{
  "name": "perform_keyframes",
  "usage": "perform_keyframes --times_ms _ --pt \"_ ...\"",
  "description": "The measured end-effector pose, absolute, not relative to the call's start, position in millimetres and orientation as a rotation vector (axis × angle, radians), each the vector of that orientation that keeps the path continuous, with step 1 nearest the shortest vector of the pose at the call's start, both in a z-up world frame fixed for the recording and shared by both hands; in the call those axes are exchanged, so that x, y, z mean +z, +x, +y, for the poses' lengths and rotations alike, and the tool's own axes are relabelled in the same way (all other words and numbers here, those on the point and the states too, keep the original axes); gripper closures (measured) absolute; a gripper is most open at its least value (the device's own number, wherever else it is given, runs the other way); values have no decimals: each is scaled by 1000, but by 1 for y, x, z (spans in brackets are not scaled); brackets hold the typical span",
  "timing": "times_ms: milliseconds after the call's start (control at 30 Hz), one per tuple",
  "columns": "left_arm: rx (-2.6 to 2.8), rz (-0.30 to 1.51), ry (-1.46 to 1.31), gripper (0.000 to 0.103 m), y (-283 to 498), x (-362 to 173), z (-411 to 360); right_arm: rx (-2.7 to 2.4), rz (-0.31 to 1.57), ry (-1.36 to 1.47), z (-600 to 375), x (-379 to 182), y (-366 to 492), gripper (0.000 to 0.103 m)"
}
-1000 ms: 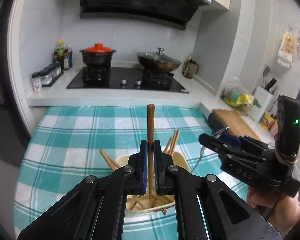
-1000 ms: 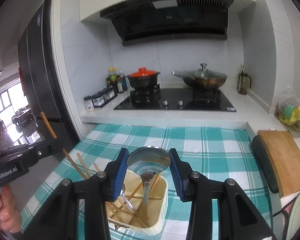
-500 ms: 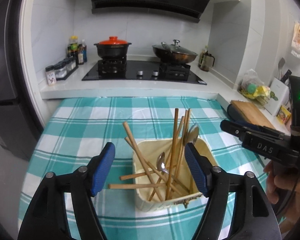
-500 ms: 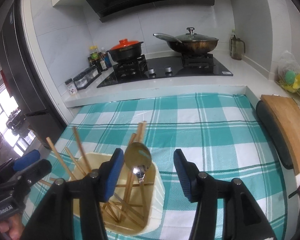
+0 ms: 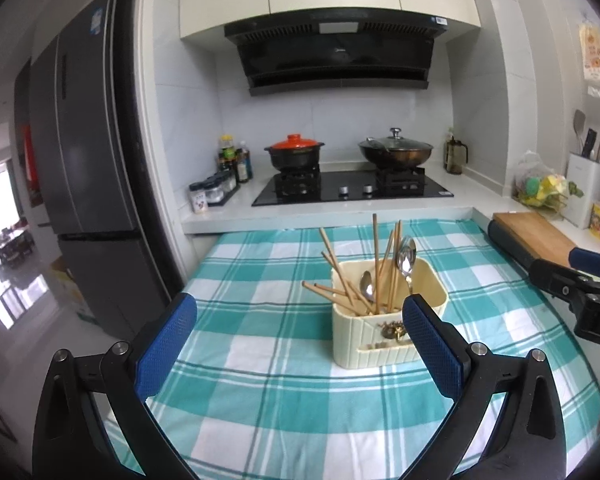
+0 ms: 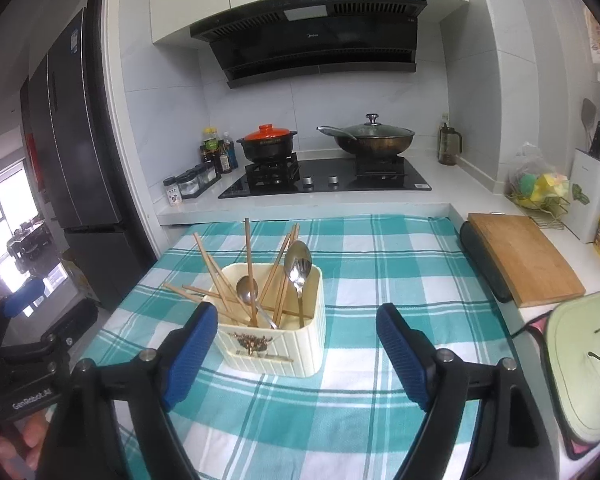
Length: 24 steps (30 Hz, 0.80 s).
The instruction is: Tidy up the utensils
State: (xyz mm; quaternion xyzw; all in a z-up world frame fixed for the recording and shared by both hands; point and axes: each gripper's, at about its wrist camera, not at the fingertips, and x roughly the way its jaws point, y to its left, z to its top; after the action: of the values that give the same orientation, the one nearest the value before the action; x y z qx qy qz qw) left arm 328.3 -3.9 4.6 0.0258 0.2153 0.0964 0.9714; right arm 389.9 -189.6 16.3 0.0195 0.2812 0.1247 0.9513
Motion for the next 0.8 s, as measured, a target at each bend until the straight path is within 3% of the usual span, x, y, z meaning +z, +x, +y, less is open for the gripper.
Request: perform_keyframes --times_ms 133,267,800 --pt "199 452 57 1 300 8 -6 238 562 16 -189 18 352 15" --pt "195 448 95 0 274 10 -14 226 545 30 -191 13 321 0" --pt "175 455 44 0 237 27 -6 210 484 -18 -178 30 256 0"
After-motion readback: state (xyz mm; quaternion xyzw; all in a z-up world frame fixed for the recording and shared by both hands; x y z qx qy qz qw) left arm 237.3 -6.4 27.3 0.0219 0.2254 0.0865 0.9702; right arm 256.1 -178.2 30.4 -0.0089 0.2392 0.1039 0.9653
